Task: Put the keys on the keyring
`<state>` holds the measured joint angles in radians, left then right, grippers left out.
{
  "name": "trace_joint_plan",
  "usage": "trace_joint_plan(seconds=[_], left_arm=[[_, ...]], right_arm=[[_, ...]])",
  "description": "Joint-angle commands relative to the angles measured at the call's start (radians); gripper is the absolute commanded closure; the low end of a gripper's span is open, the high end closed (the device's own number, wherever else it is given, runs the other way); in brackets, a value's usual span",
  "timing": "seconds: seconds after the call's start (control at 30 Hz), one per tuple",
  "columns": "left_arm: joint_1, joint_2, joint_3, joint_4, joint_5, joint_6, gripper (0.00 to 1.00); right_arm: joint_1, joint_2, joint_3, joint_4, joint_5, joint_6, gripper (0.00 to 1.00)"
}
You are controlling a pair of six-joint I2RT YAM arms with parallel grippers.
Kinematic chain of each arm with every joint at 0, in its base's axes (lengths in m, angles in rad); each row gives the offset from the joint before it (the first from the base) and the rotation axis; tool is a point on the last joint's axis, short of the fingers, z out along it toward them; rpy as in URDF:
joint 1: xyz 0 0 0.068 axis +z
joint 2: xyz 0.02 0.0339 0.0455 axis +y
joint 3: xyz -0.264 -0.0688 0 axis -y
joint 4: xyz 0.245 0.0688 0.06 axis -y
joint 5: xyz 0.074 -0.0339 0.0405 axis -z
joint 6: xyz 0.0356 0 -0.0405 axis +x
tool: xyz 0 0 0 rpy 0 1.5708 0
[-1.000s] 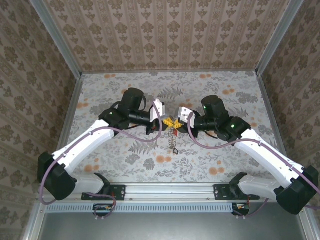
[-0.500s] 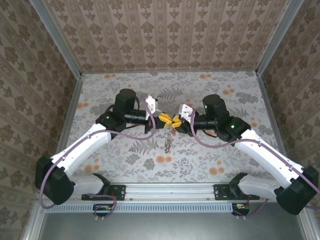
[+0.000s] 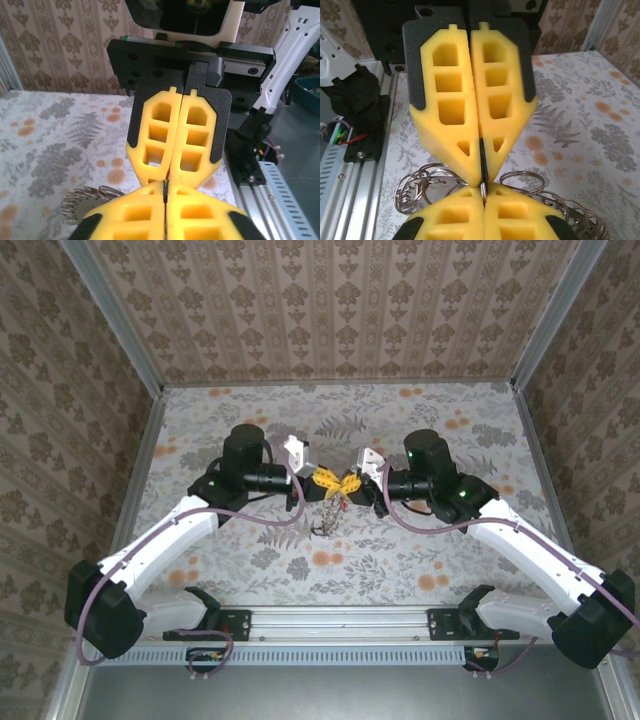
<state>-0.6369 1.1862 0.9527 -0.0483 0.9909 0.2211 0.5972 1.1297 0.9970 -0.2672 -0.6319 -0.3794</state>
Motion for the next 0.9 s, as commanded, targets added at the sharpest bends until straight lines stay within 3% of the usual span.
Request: trace_joint_plan(seconds=[0.0, 0.1, 0.5, 0.73, 0.87], left_arm=[[0.056, -0.057, 0.079, -0.284, 0.029, 0.153, 0.69], [0.069, -0.061, 0.095, -0.400, -0.027, 0.207, 0.61], [0.017, 0.026, 0.167, -0.424, -0.077, 0.139, 0.51], [0.012, 0.036, 0.181, -0.437, -0.137, 0.142, 0.56], [0.009, 0.029, 0.164, -0.413, -0.132, 0.143, 0.60]], right_arm=[[-0.002, 0.000, 0.049, -0.112, 0.025, -0.067, 1.00], [0.001, 0.003, 0.072, -0.155, 0.028, -0.102, 1.00], [0.042, 0.105, 0.187, -0.248, 0.046, -0.190, 1.00], [0.122, 0.170, 0.292, -0.408, 0.179, -0.309, 1.00], [0.126, 0.174, 0.305, -0.402, 0.167, -0.304, 1.00]])
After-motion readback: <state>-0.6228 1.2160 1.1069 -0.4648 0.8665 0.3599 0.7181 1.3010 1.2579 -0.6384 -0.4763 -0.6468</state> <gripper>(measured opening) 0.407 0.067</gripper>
